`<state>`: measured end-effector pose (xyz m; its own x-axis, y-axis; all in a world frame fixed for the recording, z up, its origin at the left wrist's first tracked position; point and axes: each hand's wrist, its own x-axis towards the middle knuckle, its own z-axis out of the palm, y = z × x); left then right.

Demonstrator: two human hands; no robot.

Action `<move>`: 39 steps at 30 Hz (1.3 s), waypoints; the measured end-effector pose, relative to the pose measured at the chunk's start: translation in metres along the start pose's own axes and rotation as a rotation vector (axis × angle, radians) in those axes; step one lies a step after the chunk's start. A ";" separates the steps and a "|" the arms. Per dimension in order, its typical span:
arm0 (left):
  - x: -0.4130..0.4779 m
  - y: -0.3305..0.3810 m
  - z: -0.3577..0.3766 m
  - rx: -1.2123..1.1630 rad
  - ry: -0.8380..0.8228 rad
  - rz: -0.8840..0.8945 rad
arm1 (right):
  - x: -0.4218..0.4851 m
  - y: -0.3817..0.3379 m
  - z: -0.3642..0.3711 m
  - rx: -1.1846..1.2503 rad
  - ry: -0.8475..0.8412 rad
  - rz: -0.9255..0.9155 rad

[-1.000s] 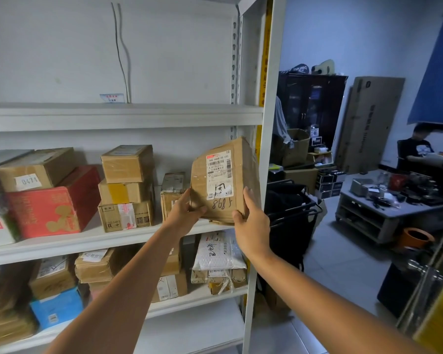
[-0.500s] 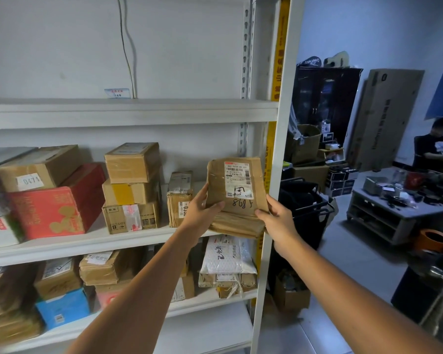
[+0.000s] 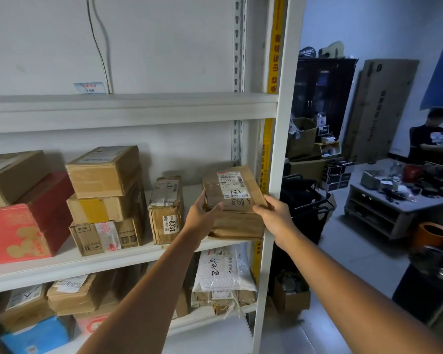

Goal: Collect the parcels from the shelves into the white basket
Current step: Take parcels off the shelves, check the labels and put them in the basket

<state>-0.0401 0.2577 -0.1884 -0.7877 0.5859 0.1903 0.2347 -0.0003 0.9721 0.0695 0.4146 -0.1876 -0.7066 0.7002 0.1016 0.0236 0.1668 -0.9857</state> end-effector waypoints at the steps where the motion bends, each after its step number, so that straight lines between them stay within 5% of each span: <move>1: 0.004 0.000 0.001 0.001 -0.001 -0.007 | 0.003 0.001 -0.001 -0.009 0.007 -0.006; 13: -0.026 0.010 -0.019 0.420 0.065 -0.113 | -0.003 -0.030 -0.028 -0.615 -0.107 -0.226; 25: -0.087 -0.004 -0.113 0.602 0.343 -0.162 | -0.038 -0.068 0.065 -0.633 -0.263 -0.495; 39: -0.018 -0.042 -0.129 0.278 0.182 -0.078 | 0.027 -0.046 0.187 -0.455 -0.306 -0.083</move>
<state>-0.1097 0.1425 -0.2149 -0.8922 0.4213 0.1629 0.2966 0.2743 0.9148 -0.0829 0.2958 -0.1649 -0.8909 0.4494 0.0655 0.2145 0.5434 -0.8116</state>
